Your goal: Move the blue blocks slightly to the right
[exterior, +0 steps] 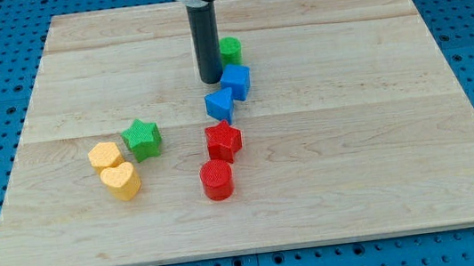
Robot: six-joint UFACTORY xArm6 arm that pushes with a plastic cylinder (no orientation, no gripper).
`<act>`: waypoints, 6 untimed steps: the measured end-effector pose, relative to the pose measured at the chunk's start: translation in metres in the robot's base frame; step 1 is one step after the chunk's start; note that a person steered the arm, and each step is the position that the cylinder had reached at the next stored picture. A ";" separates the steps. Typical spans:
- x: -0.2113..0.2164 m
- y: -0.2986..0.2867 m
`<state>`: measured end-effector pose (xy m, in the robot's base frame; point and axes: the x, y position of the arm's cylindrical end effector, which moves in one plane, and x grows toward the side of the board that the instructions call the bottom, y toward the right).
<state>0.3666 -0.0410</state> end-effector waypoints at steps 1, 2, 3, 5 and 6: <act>0.035 -0.036; 0.042 -0.011; 0.045 0.013; 0.050 -0.048; 0.053 -0.078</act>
